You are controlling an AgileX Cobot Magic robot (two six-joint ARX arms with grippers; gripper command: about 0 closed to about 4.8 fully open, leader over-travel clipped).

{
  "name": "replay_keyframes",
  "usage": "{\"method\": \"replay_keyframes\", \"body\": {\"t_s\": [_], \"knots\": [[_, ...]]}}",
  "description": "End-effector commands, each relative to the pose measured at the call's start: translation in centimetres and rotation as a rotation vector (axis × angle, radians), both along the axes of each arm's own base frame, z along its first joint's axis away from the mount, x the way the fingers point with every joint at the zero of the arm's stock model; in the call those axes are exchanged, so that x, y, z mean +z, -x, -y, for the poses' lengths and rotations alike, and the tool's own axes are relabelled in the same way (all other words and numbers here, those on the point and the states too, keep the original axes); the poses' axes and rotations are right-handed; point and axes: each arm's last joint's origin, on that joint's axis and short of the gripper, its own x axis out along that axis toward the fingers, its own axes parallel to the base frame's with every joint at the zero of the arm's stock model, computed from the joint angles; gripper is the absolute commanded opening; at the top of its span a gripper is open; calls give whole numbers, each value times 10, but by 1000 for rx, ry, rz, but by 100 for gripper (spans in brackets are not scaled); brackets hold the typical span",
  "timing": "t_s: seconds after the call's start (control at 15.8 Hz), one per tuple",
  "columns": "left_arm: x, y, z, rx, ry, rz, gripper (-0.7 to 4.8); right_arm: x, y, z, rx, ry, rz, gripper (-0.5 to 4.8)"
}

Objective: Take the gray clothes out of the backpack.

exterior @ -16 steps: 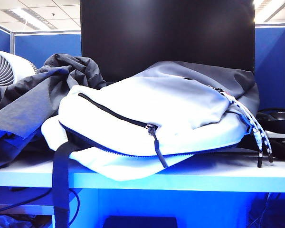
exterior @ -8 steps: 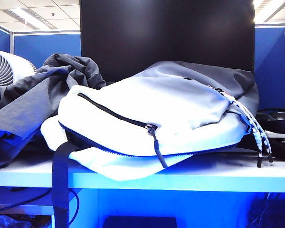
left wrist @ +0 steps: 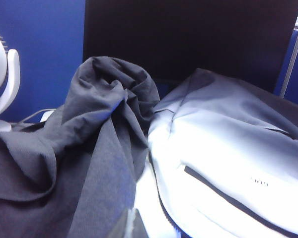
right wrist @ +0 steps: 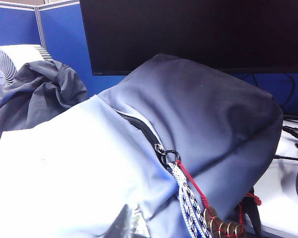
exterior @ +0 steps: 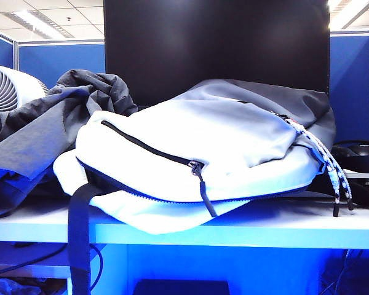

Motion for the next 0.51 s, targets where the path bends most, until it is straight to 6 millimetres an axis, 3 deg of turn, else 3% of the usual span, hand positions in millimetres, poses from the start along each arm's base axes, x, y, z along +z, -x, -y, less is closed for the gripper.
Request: {"method": "replay_keyframes", "body": {"t_s": [0.06,0.51], "knots": [[0,0,0,-3,-2,1,-1,3,1,0,-2,-8,15,-5],[-2,0,0,6,-43,-5,-1,3,1,0,-2,-8,15,-5]]}}
